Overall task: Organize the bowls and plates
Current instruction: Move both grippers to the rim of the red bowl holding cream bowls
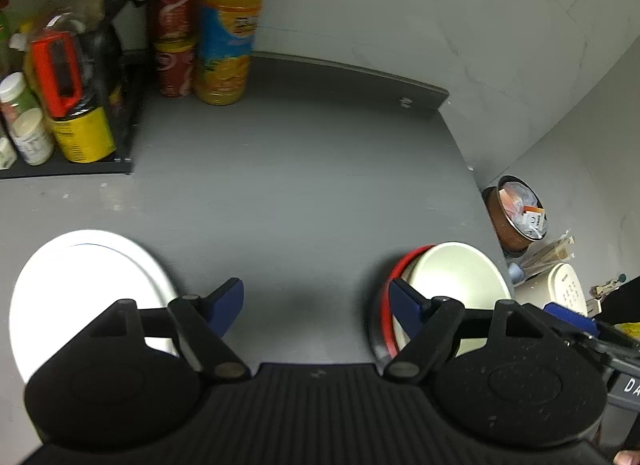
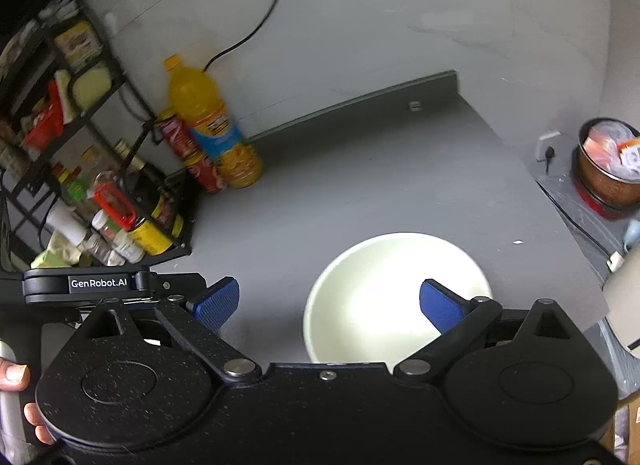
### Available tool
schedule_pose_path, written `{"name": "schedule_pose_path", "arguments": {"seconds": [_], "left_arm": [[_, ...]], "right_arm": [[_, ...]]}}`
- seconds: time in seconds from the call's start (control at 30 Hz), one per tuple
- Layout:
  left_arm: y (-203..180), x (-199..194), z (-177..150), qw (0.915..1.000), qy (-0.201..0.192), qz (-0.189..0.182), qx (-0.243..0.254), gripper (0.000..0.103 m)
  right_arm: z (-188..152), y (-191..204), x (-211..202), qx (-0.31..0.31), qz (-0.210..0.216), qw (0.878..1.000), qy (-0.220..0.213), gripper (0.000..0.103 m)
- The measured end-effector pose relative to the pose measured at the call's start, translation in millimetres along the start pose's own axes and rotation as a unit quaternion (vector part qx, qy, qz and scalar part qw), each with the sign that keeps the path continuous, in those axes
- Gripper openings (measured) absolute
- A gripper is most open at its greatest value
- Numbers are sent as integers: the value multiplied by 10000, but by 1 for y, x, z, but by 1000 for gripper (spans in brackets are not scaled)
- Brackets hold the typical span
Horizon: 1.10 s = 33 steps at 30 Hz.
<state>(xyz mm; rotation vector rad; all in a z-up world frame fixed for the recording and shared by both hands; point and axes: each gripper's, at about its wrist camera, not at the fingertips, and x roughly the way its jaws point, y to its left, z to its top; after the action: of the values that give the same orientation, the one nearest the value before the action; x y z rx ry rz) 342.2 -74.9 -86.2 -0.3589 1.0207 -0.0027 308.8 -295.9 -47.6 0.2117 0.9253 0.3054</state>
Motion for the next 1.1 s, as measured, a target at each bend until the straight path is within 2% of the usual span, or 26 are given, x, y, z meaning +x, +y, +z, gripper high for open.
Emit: {"name": "schedule_pose_path", "arguments": {"seconds": [0.23,0.4,0.83,1.1], "left_arm": [[-36,23,-3,9999,99,-99,13,78],[-52,45,-7,9997,252,-20,-37,78],[-51,96,-23,9957,559,395,-620,77],[-44,115,-30,9921,807,321,-910,72]], "right_arm": [[-7,-40,7,202,-116,9996,128,97],[-14,-65,16,387,-103,9987,301,97],[-22,-98,62,569,54,9937,961,96],[-27,-102,83,655,166,9891,1306,83]]}}
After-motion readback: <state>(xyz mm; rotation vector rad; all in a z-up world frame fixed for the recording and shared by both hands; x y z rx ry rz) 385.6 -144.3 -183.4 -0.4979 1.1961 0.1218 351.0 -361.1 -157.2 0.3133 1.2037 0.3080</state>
